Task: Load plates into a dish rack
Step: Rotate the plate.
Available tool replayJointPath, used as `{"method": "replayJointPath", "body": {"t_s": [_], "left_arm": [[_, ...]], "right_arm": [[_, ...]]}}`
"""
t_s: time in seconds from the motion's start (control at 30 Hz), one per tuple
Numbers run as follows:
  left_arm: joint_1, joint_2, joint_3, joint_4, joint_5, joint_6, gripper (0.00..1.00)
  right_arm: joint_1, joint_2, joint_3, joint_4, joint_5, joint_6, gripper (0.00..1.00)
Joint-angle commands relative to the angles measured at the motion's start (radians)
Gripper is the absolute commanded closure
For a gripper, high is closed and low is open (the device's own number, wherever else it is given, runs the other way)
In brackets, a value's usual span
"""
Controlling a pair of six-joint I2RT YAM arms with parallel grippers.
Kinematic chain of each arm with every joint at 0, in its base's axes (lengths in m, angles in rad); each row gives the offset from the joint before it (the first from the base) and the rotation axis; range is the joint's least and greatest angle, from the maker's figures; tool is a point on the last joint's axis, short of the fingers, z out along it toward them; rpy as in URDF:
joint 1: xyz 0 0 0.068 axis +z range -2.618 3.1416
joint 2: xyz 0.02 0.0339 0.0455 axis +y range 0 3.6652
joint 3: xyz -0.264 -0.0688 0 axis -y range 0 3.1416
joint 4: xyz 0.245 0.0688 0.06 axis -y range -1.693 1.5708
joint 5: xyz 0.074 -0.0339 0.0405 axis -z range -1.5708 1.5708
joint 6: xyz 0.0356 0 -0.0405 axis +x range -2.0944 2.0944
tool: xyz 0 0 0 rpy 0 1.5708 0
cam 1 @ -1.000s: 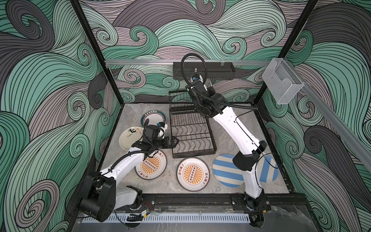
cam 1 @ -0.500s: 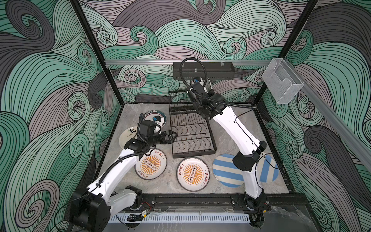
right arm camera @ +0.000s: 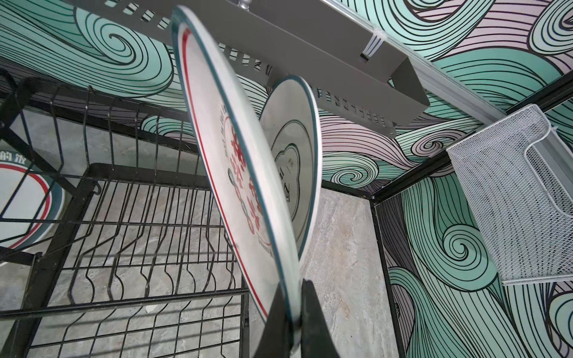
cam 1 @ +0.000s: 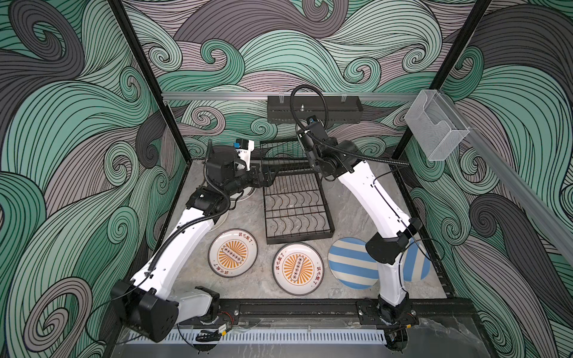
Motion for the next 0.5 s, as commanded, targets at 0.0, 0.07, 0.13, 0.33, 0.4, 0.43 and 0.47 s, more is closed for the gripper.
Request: {"method": "replayJointPath", "body": {"t_s": [0.0,0.07,0.13,0.33,0.4,0.43,0.47], "left_arm": [[0.003,0.092,0.099,0.108,0.112,-0.015,0.01],[0.000,0.165,0.156,0.136,0.159,-0.033,0.01],[-0.003,0.215,0.201,0.159,0.185,-0.056,0.01],[-0.021,0.327,0.304,0.184,0.203,-0.057,0.01],[-0.031,0.365,0.349,0.176,0.214,-0.053,0.01],[-0.034,0.380,0.364,0.173,0.214,-0.051,0.01],[-0.039,0.395,0.381,0.172,0.216,-0.049,0.01]], "right_arm": [[0.008,-0.098,-0.054,0.085,-0.081,0.049,1.00],[0.008,-0.120,-0.083,0.109,-0.094,0.054,1.00],[0.005,-0.138,-0.111,0.130,-0.099,0.056,1.00],[-0.015,-0.221,-0.275,0.240,-0.176,0.080,1.00],[-0.017,-0.232,-0.313,0.262,-0.141,0.072,1.00],[-0.024,-0.233,-0.318,0.263,-0.137,0.073,1.00],[-0.033,-0.232,-0.322,0.264,-0.141,0.076,1.00]]}}
